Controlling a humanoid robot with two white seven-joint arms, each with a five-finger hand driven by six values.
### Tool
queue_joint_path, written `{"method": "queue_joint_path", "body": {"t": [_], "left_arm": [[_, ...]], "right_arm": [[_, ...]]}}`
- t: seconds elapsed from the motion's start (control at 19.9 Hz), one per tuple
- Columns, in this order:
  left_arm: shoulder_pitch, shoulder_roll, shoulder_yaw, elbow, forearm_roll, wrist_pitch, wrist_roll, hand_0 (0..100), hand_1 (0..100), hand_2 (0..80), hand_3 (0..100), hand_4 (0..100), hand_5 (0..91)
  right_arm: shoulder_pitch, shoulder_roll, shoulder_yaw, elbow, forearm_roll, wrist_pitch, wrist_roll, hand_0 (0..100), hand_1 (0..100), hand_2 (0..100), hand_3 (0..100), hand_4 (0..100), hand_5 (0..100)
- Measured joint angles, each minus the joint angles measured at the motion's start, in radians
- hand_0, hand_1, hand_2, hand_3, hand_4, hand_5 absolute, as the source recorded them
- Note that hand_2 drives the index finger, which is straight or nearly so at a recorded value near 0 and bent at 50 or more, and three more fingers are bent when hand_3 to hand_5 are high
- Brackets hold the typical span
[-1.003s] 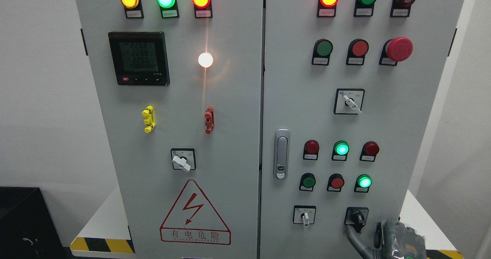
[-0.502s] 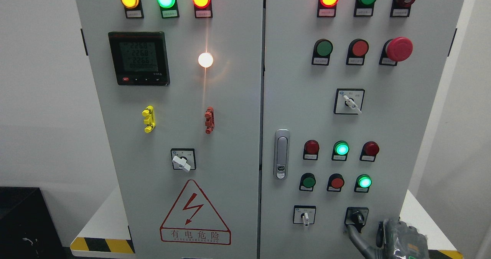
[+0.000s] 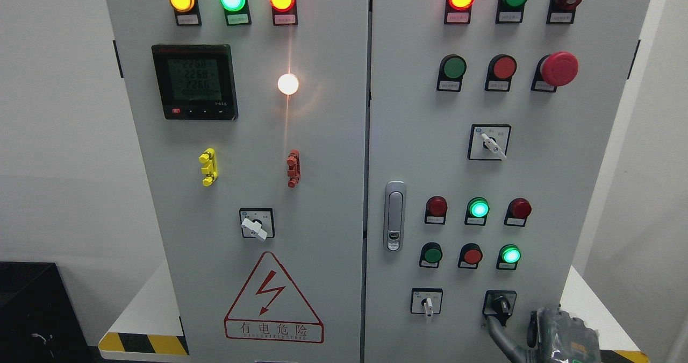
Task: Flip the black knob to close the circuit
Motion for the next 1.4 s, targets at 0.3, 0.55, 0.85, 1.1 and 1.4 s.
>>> {"method": "queue_joint_path", "body": {"t": [0.3, 0.55, 0.85, 1.1, 1.4], "left_arm": [[0.000, 0.000, 0.000, 0.000, 0.000, 0.000, 0.000, 12, 56, 0.0, 0, 0, 0.0], [0.000, 0.000, 0.000, 0.000, 0.000, 0.000, 0.000, 12, 56, 0.0, 0, 0, 0.0], [0.000, 0.000, 0.000, 0.000, 0.000, 0.000, 0.000, 12, 56, 0.0, 0, 0, 0.0], [0.000, 0.000, 0.000, 0.000, 0.000, 0.000, 0.000, 12, 56, 0.0, 0, 0, 0.0], [0.000, 0.000, 0.000, 0.000, 0.000, 0.000, 0.000, 12, 56, 0.0, 0, 0, 0.0]], "right_arm": [[-0.001, 0.000, -0.016, 0.001, 0.000, -0.014, -0.003, 0, 5, 89, 100, 95, 100], [-0.002, -0.001, -0.036, 0.001, 0.000, -0.018, -0.001, 0, 5, 89, 100, 95, 100], [-0.003, -0.001, -0.054, 0.001, -0.002, -0.019, 0.002, 0, 5, 89, 100, 95, 100], [-0.003, -0.002, -0.064, 0.002, -0.003, -0.017, 0.004, 0, 5, 89, 100, 95, 100], [-0.005, -0.002, -0.074, 0.002, -0.006, -0.016, 0.004, 0, 5, 89, 100, 95, 100]]}}
